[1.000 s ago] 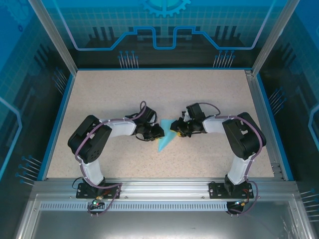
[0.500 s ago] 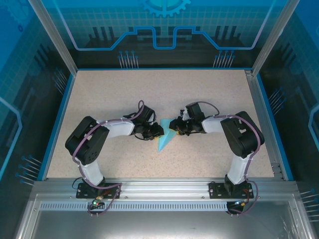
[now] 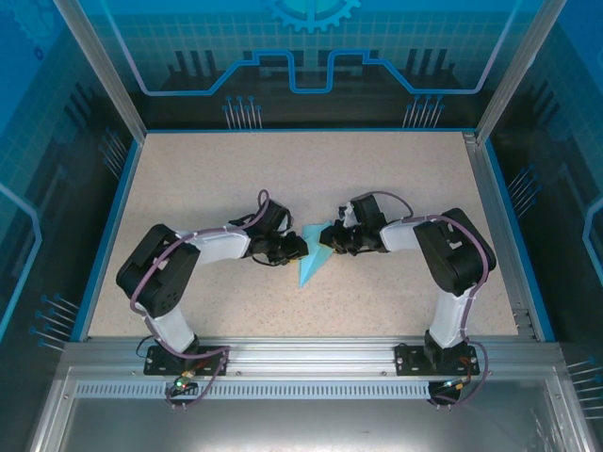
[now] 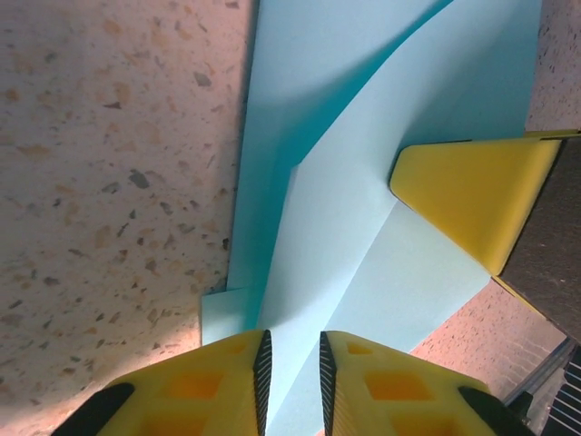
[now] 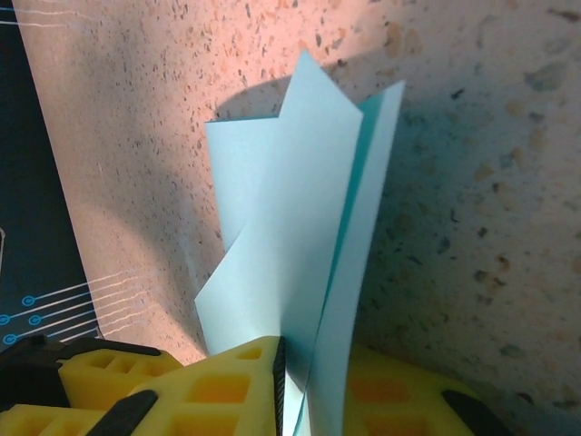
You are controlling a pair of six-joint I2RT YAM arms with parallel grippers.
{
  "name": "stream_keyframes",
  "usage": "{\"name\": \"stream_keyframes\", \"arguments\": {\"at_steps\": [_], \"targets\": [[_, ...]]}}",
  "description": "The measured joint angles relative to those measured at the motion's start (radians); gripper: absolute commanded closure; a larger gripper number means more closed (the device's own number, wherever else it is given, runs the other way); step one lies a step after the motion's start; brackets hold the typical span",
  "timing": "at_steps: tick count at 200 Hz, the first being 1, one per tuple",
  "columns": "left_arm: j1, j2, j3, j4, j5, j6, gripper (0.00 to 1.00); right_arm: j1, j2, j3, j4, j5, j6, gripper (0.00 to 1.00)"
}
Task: Fold a paper plane with a square sheet of paper (pick it up from the middle)
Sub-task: Turn over the paper at the center of the table.
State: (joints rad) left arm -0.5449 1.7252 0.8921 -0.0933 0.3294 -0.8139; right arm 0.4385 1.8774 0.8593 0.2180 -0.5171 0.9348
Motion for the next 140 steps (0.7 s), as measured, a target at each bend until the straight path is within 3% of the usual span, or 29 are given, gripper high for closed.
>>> {"name": "stream_keyframes", "arguments": {"at_steps": [34,83,140], "targets": [[0.0,-0.032,-0.01,-0.006,-0.033,0.0,0.75,0.0,0.007,0.039,-0.003,-0.01,-0.02,0.94],[0.0,-0.08,-0.029,-0.022,-0.094,0.0,0.75,0.0,0.004,0.09,-0.068,-0.01,-0.074,0.97],[0.007,-0.186,-0.078,-0.051,-0.196,-0.01,0.72,0.022,-0.103,0.227,-0.387,0.124,-0.25,0.96]]}}
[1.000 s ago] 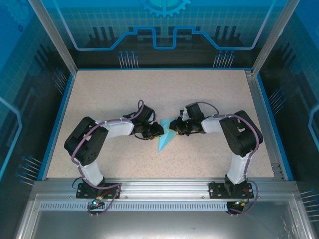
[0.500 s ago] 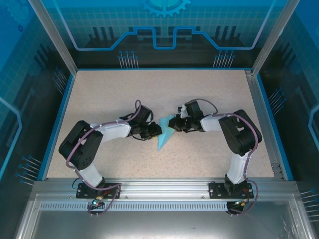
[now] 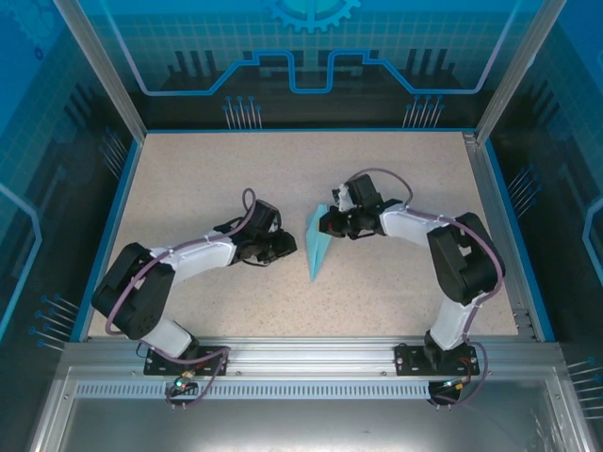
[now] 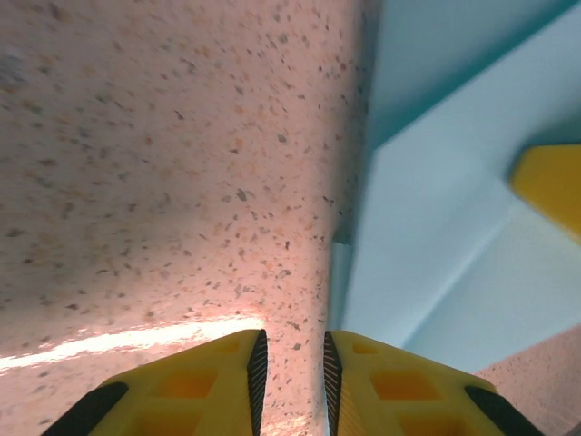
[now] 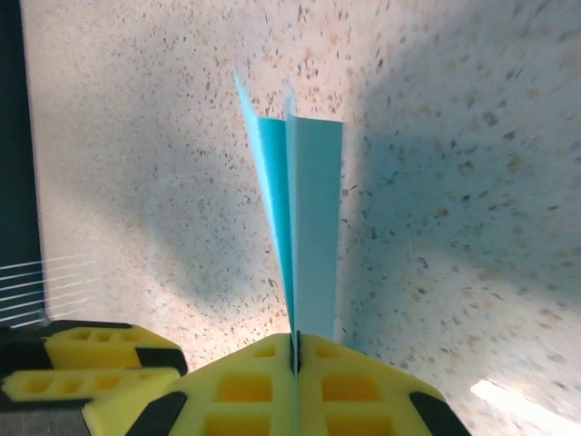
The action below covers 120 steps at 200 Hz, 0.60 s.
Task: Fold a paper plane with a square sheet of paper (pick it up from the middle)
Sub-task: Turn over the paper at the center of the table.
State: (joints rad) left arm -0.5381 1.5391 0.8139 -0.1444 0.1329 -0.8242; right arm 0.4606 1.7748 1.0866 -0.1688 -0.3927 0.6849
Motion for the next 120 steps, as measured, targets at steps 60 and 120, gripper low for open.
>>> {"name": "stream_keyframes", "arguments": {"at_steps": [60,120], "targets": [[0.016,-0.113,-0.05,-0.056,-0.137,-0.037,0.68,0.042,-0.052,0.349,-0.532,0.463,-0.165,0.99],[0.025,-0.247,-0.114,-0.127,-0.294,-0.095,0.59,0.191,0.118,0.596,-0.918,0.914,-0.181,0.91]]}}
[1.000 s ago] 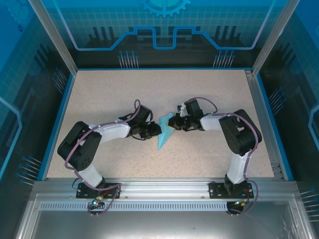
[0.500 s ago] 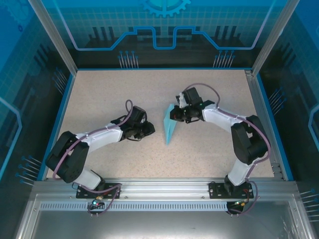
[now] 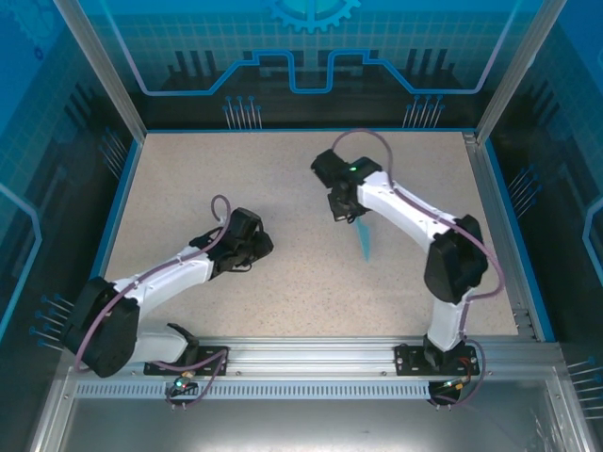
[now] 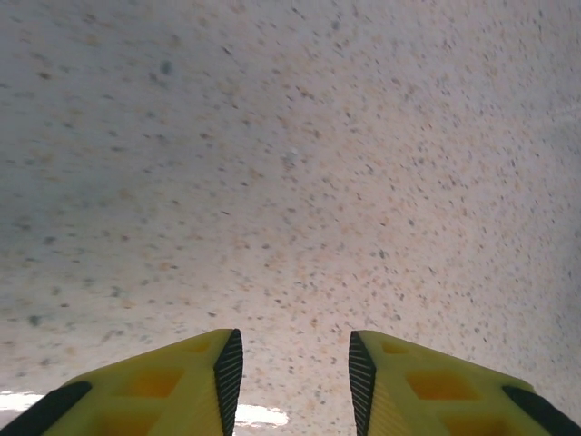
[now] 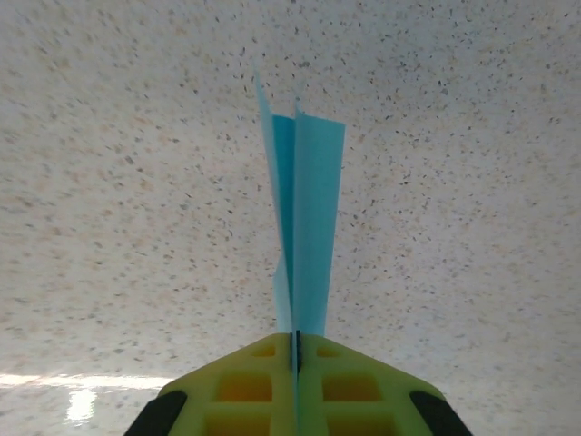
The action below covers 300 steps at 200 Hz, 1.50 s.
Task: Fold a paper plane with a square sheet of paper (pick it up from the middle)
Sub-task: Turn over the paper at the center of the table, then rotate the paper at the center of the table.
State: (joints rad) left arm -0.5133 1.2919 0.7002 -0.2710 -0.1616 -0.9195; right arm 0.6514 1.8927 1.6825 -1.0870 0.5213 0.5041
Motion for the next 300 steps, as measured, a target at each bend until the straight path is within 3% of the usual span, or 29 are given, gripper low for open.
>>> {"name": "stream_keyframes", "arguments": {"at_steps": [40,79,110,121,135,140,163,182,210,217,231,274,300], "targets": [[0.002,-0.085,-0.038,-0.04,-0.081,-0.032,0.55,0.109,0.256,0.178,-0.095,0.043,0.008,0.89],[0.008,-0.148,-0.074,-0.066,-0.116,-0.052,0.53,0.209,0.501,0.423,-0.132,-0.041,0.019,0.74],[0.008,-0.184,-0.087,-0.083,-0.13,-0.052,0.52,0.247,0.513,0.435,-0.079,-0.205,-0.002,0.4],[0.008,-0.194,-0.092,-0.086,-0.13,-0.053,0.52,0.245,0.452,0.364,-0.016,-0.265,-0.008,0.3],[0.008,-0.203,-0.096,-0.089,-0.13,-0.055,0.5,0.233,0.333,0.249,0.06,-0.335,-0.014,0.03],[0.008,-0.204,-0.097,-0.089,-0.13,-0.055,0.5,0.226,0.279,0.2,0.095,-0.36,-0.021,0.01],[0.008,-0.206,-0.097,-0.086,-0.111,-0.05,0.48,0.156,-0.005,-0.021,0.257,-0.445,-0.008,0.08],[0.008,-0.199,-0.097,-0.076,-0.073,-0.04,0.47,0.053,-0.205,-0.179,0.385,-0.498,0.02,0.07],[0.008,-0.126,-0.077,-0.047,0.013,-0.011,0.48,-0.1,-0.361,-0.418,0.573,-0.572,0.05,0.1],[0.008,-0.105,-0.07,-0.039,0.033,-0.005,0.48,-0.121,-0.369,-0.466,0.6,-0.603,0.049,0.12],[0.008,-0.06,-0.053,-0.022,0.075,0.005,0.48,-0.159,-0.361,-0.553,0.644,-0.69,0.058,0.3],[0.008,0.046,-0.024,0.04,0.15,0.004,0.5,-0.203,-0.235,-0.658,0.8,-0.969,0.105,0.56],[0.008,0.089,-0.009,0.052,0.165,0.003,0.5,-0.163,-0.119,-0.604,0.843,-1.05,0.116,0.61]]}}
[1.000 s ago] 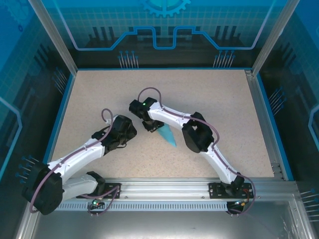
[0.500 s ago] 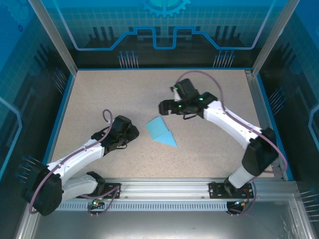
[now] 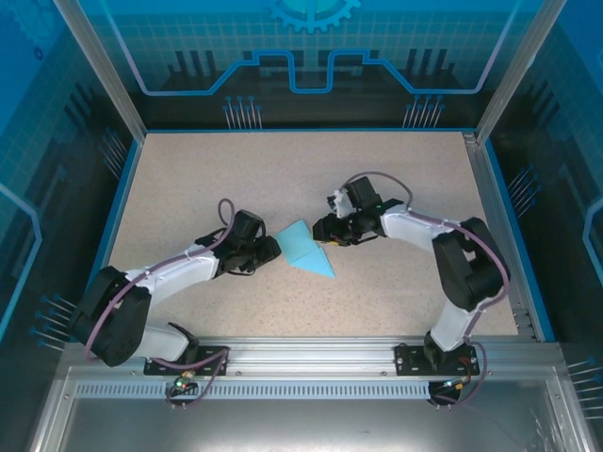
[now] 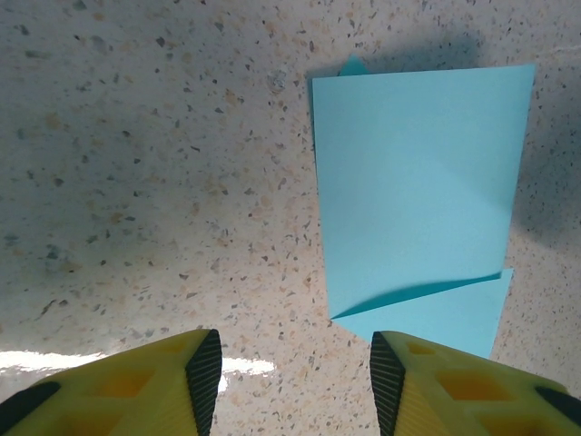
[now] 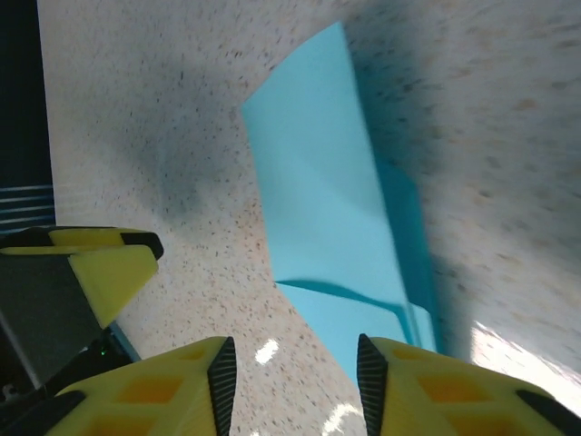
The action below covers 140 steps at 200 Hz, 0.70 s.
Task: Fold a paper plane with a square sheet of paper (pick it up from the middle)
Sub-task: Rotate the paper at the center of the table.
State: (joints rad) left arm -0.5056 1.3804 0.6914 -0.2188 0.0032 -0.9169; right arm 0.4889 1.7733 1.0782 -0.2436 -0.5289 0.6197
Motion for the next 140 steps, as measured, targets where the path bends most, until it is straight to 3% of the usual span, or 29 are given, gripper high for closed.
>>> {"name": "stream_keyframes", "arguments": {"at_steps": [71,105,140], "targets": [[0.0,0.038,0.02,0.016,0.021,0.0,0.49,0.041,0.246,0.206,-0.003,0.015,0.008,0.65],[0.0,0.049,0.021,0.019,0.021,0.0,0.49,0.027,0.264,0.168,0.014,0.071,0.078,0.66],[0.0,0.078,0.032,0.023,0.024,0.0,0.49,0.019,0.179,0.003,0.181,0.123,0.25,0.68]]}}
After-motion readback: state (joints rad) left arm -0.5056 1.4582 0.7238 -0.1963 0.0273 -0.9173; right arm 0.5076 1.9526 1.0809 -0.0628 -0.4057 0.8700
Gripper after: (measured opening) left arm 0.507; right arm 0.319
